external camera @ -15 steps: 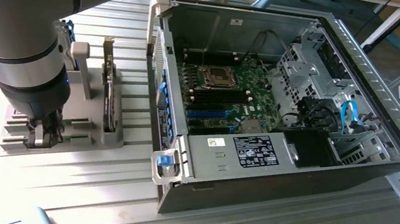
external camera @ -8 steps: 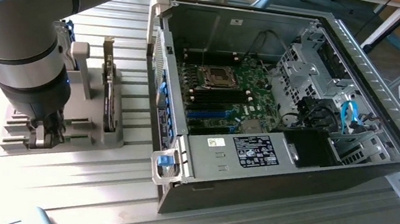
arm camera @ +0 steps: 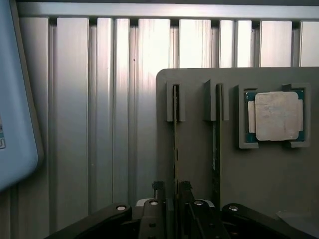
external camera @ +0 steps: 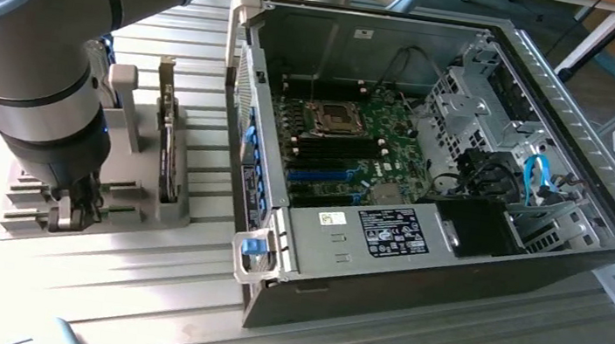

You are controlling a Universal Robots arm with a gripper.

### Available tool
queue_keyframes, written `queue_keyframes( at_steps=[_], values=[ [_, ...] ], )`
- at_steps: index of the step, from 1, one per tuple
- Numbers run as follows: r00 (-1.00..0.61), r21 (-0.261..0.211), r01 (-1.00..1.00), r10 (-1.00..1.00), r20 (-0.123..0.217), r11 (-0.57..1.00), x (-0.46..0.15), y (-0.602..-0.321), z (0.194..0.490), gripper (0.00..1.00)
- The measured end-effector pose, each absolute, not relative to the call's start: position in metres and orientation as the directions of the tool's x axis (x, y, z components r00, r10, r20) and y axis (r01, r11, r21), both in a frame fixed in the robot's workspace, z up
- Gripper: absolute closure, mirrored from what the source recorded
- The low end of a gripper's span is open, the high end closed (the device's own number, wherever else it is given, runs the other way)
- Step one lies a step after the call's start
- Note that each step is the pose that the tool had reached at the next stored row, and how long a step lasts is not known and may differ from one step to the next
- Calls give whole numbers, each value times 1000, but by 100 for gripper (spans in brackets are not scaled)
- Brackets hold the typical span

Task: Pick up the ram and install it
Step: 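Pick up the ram and move it above insertion slot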

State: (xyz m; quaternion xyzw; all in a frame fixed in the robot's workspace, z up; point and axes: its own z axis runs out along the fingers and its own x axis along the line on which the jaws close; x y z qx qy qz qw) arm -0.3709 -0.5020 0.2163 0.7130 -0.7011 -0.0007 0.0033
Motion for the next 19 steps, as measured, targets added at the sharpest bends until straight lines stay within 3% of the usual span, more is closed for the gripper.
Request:
queue_keyframes(
  at_steps=[19],
  values=[
    [17, 5, -1000, -1000, 3, -17, -370, -496, 212, 75]
  ],
)
